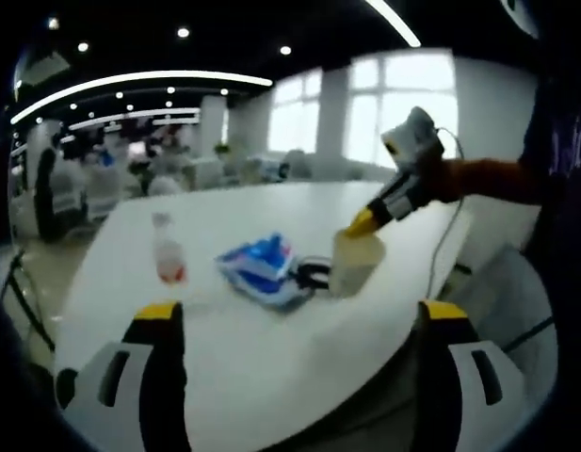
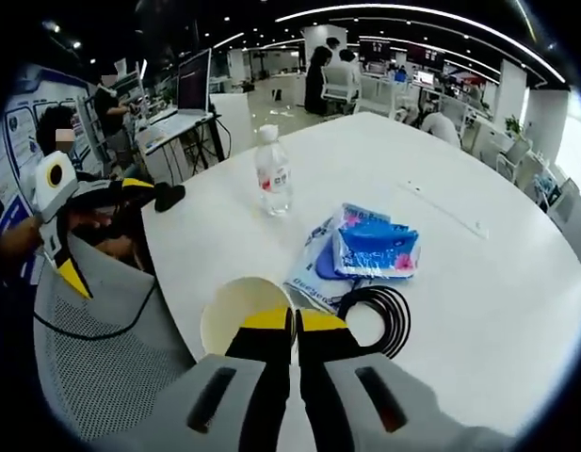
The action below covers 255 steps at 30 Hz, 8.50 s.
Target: Arrange the tabletop items into an orderly group along one side of the table until the central work area is clear of visible clutter.
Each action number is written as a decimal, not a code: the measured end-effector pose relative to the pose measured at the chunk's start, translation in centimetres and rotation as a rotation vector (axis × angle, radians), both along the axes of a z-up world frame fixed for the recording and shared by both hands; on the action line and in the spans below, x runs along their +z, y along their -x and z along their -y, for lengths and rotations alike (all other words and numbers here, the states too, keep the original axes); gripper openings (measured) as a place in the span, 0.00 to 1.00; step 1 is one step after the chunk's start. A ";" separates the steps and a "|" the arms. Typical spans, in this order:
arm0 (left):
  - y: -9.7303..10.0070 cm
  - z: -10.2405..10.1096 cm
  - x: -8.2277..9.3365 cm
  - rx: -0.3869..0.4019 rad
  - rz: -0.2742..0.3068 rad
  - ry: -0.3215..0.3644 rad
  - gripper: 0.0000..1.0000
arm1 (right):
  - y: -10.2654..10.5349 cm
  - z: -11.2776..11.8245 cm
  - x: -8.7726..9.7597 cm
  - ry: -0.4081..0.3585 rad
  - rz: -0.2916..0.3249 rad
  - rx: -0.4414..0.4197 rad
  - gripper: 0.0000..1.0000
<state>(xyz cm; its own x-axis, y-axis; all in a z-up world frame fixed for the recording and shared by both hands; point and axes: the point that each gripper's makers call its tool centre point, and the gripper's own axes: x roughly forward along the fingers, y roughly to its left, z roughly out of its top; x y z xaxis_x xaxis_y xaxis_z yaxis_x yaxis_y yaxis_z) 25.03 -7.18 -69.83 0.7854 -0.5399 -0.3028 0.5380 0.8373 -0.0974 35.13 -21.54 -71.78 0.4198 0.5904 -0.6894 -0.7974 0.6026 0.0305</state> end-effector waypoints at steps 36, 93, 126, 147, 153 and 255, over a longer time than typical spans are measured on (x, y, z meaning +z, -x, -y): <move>-0.2 -0.7 -0.1 0.024 0.022 -0.007 1.00 | -5.8 -5.3 4.5 -0.088 -0.024 0.096 0.01; -0.6 -1.3 -2.0 0.013 -0.015 -0.057 0.98 | -14.6 -12.1 1.9 -0.103 -0.014 0.063 0.01; -0.8 -0.9 -2.3 0.016 -0.021 -0.074 0.97 | -16.8 -13.9 -5.2 -0.117 -0.072 -0.060 0.01; -1.0 -1.2 -2.5 0.029 -0.028 -0.079 0.93 | -17.8 -14.1 -8.3 -0.117 -0.137 -0.159 0.01; -1.0 -1.3 -2.6 0.032 -0.031 -0.083 0.92 | -17.8 -14.3 -9.1 -0.115 -0.149 -0.170 0.01; -1.4 -1.5 -2.3 0.059 -0.006 -0.087 0.98 | -18.6 -4.0 -9.2 0.365 0.320 0.632 0.49</move>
